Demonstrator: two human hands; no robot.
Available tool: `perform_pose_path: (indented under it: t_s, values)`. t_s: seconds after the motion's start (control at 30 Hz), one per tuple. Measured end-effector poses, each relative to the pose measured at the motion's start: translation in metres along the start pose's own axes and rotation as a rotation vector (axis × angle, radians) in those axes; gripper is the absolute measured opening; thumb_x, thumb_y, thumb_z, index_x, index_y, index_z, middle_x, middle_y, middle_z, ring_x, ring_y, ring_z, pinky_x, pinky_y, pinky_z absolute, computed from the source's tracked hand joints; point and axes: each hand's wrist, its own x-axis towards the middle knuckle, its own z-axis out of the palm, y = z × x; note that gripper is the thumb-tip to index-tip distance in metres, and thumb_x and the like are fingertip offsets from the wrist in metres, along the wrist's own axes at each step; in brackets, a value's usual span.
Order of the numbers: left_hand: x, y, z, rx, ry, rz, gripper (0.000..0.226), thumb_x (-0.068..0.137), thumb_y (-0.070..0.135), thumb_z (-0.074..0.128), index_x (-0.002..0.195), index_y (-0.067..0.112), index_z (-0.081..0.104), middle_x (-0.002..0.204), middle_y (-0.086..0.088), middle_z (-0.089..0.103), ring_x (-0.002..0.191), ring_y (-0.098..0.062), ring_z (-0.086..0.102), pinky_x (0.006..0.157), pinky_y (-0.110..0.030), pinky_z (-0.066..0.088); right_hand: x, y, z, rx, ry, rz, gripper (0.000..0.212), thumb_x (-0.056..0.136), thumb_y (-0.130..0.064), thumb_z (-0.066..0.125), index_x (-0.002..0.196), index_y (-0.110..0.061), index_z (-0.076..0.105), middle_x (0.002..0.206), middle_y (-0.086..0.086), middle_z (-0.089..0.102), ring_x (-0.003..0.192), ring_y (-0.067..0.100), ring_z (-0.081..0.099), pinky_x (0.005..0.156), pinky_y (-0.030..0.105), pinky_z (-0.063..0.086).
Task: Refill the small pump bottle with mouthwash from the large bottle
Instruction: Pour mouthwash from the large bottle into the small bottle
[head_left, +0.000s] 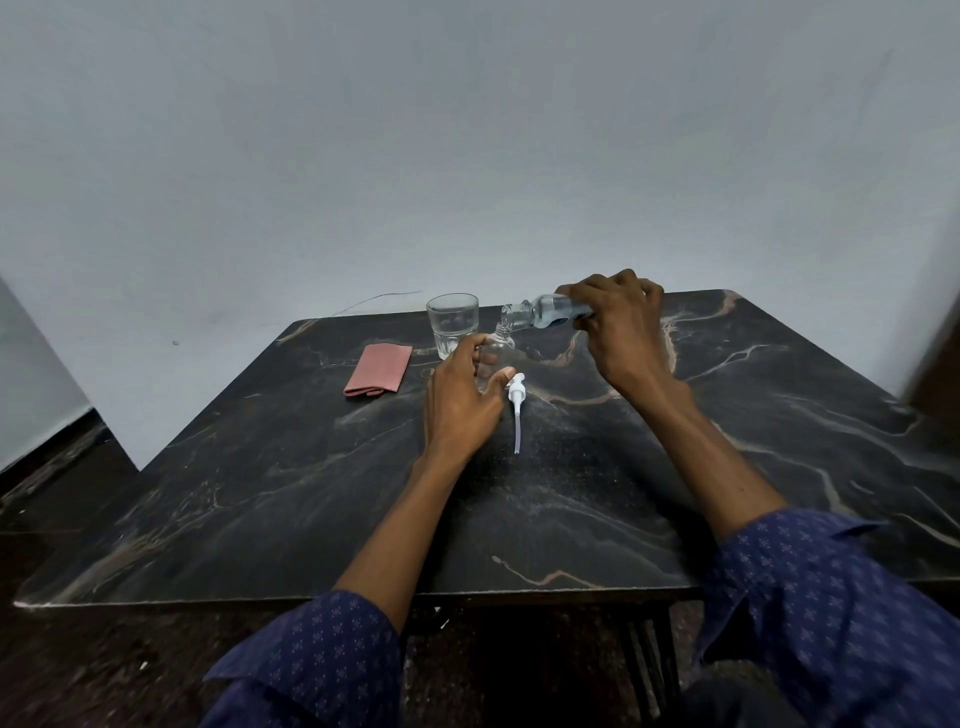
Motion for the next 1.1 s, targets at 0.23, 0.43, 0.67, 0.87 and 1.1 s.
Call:
perform_pose_path:
  t_s: [0.23, 0.43, 0.67, 0.87, 1.1]
  values:
    - [-0.0002, 0.0011, -0.0003, 0.014, 0.004, 0.003, 0.047, 0.092, 0.038, 0.081, 0.133, 0.031, 0.06, 0.109, 0.02, 0.07, 0.094, -0.006, 0.07, 0.087, -0.036, 0.061, 0.0003, -0.0004, -0.0001, -0.008, -0.007, 0.0, 0.043, 0.098, -0.009, 0.068, 0.137, -0.027, 0.069, 0.133, -0.007, 0.071, 0.121, 0.026, 0.054, 0.106, 0.047, 0.03]
    - [-0.0002, 0.0019, -0.0006, 0.026, 0.006, -0.007, 0.047, 0.091, 0.038, 0.082, 0.133, 0.032, 0.06, 0.111, 0.017, 0.073, 0.096, -0.007, 0.071, 0.088, -0.036, 0.06, -0.0006, -0.0011, -0.0012, 0.004, 0.001, 0.004, 0.043, 0.098, -0.008, 0.068, 0.136, -0.026, 0.07, 0.133, -0.006, 0.071, 0.121, 0.026, 0.054, 0.105, 0.046, 0.029]
    - [-0.0006, 0.0034, -0.0014, 0.025, -0.002, -0.01, 0.047, 0.092, 0.038, 0.081, 0.133, 0.031, 0.06, 0.109, 0.019, 0.07, 0.095, -0.005, 0.068, 0.089, -0.037, 0.06, 0.0001, -0.0025, -0.003, -0.017, -0.014, 0.01, 0.044, 0.099, -0.009, 0.068, 0.139, -0.027, 0.068, 0.136, -0.007, 0.069, 0.125, 0.026, 0.053, 0.107, 0.045, 0.028]
    - [-0.002, 0.0052, -0.0031, 0.014, -0.008, -0.005, 0.047, 0.093, 0.036, 0.081, 0.134, 0.028, 0.061, 0.113, 0.013, 0.073, 0.098, -0.009, 0.07, 0.092, -0.043, 0.062, -0.0003, -0.0025, -0.0036, -0.029, -0.02, 0.011, 0.045, 0.099, -0.008, 0.067, 0.139, -0.028, 0.068, 0.137, -0.007, 0.069, 0.125, 0.025, 0.052, 0.107, 0.046, 0.028]
    - [-0.0024, 0.0074, -0.0039, 0.019, -0.012, -0.019, 0.047, 0.093, 0.037, 0.08, 0.136, 0.028, 0.061, 0.116, 0.012, 0.073, 0.1, -0.01, 0.07, 0.094, -0.046, 0.061, -0.0006, -0.0032, -0.0044, -0.025, -0.021, 0.01, 0.046, 0.098, -0.005, 0.066, 0.139, -0.027, 0.067, 0.136, -0.007, 0.069, 0.124, 0.025, 0.052, 0.107, 0.047, 0.029]
